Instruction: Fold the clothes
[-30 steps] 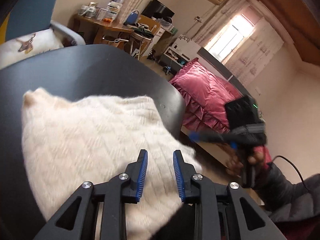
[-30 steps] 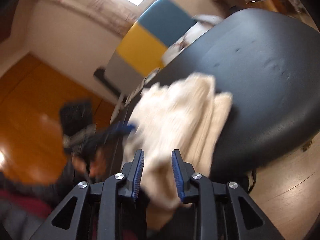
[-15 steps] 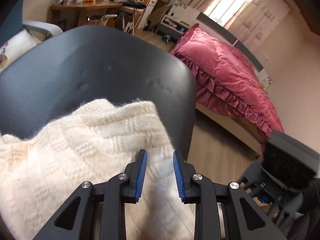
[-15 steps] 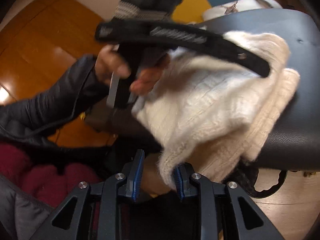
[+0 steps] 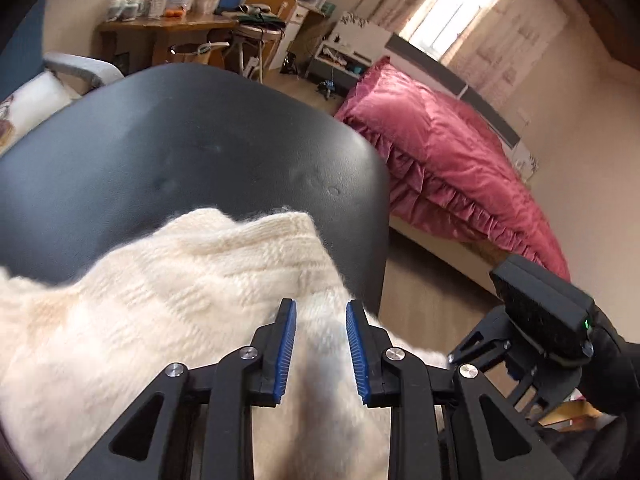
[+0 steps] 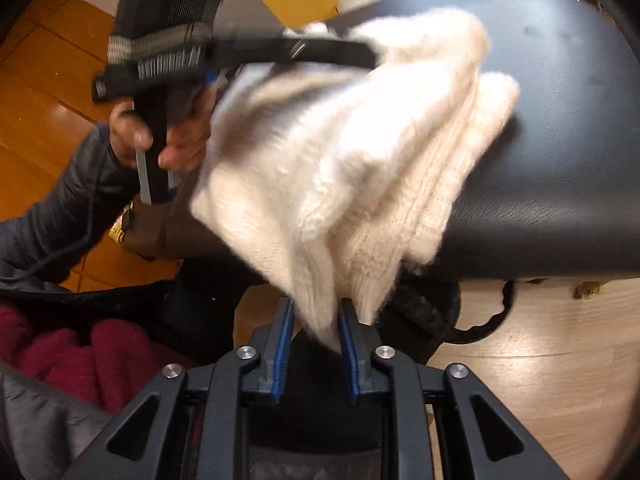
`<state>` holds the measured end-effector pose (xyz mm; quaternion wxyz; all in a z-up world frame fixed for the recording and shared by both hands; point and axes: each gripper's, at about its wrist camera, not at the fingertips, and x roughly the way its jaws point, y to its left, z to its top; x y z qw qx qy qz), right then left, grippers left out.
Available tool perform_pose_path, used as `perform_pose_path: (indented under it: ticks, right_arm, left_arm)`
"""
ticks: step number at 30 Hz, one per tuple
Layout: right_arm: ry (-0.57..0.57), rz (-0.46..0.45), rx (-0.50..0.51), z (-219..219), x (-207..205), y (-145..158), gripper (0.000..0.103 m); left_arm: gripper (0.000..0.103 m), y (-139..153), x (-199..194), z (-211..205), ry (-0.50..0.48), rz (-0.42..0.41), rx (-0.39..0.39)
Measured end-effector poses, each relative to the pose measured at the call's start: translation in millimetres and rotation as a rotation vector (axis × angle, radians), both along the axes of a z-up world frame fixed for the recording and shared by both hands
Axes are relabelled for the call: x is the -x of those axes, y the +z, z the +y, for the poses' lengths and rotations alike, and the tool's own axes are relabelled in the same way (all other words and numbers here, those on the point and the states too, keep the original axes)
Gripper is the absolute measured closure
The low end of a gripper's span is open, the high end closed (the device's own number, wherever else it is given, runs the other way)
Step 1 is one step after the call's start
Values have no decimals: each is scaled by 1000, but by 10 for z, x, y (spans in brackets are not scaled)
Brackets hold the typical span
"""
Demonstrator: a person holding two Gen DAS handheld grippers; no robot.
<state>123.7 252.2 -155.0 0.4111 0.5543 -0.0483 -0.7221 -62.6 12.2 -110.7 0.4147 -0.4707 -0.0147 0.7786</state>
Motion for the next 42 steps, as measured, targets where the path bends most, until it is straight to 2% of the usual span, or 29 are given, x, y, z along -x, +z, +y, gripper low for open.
perform_pose_path:
  ticks: [5,8,9,11,14,17,20,24,29,31,34,37,39,42]
  right_arm:
    - [-38,158,-20,-167,-1,398,80]
    - [-54,257,-22,-343,40,617,80]
    - [-51,272,-56,-441,76,603,80]
    - [-47,274,-163,-657,187,476,80]
    - [-84,228,-330,-733,346,175,84]
    - [-139,176,-282,-582,408,42,84]
    - [-149,173,-265,-553,429,30,84]
    - [-137,171,-238,-494,378,115,82]
    - [-160,219,-123,-403,388,456,82]
    - [-175,254,-89,-434,382,577,81]
    - [-207,305,-86,-561,573,671,78]
    - [-262,308,-110,-523,631,690,78]
    - [-288,255,-105,-456,815,610,78]
    - [-339,131,-174,-316,1031,304,81]
  left_arm:
    - [76,167,-476,-509,23,58,-30]
    - [76,129,-811,-695,9,79,18]
    - [76,76,-900,-726,4,77,45]
    - [76,-54,-1048,-785,-2,61,84]
    - [76,-283,-1177,-822,12,38,135]
    - [76,-408,-1244,-905,34,29,106]
    - [76,-440,-1269,-927,45,33,84]
    - [76,-298,-1222,-975,77,6,34]
    - [73,105,-1024,-1283,201,30,-149]
    - [70,241,-896,-1411,258,56,-193]
    - [69,331,-659,-1479,317,86,-191]
    - [69,285,-354,-1428,357,67,-155]
    - [69,203,-156,-1339,377,47,-112]
    - [69,-37,16,-1173,376,-7,-32]
